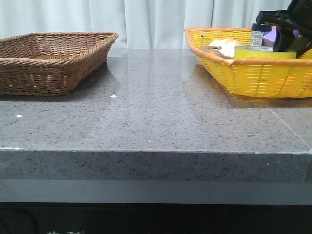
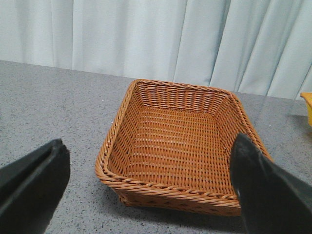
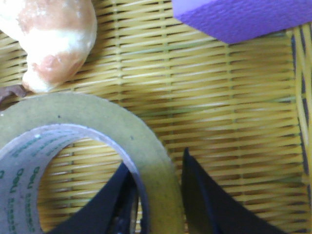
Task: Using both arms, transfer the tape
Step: 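Close the right gripper on the tape roll and lift it out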
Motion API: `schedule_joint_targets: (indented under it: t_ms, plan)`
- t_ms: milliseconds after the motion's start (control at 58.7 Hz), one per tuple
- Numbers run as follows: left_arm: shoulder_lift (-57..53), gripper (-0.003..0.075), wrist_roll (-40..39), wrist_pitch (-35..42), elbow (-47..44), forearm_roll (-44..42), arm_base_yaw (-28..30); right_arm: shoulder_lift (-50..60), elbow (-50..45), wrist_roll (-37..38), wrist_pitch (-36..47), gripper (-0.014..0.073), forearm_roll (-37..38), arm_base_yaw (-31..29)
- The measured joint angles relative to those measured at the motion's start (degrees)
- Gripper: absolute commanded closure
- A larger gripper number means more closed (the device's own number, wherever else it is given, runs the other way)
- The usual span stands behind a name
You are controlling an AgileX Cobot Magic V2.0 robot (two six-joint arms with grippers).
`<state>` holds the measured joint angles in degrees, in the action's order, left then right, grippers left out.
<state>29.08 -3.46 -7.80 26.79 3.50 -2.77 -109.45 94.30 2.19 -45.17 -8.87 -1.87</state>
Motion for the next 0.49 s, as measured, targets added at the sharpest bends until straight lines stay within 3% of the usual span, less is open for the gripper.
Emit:
schedule_joint_targets:
  t_ms: [494]
  plan:
    - [0.0, 0.0081, 0.0, 0.0, 0.0, 0.0, 0.0, 4.2, 0.2, 0.0, -0.6, 0.0383, 0.7, 0.0]
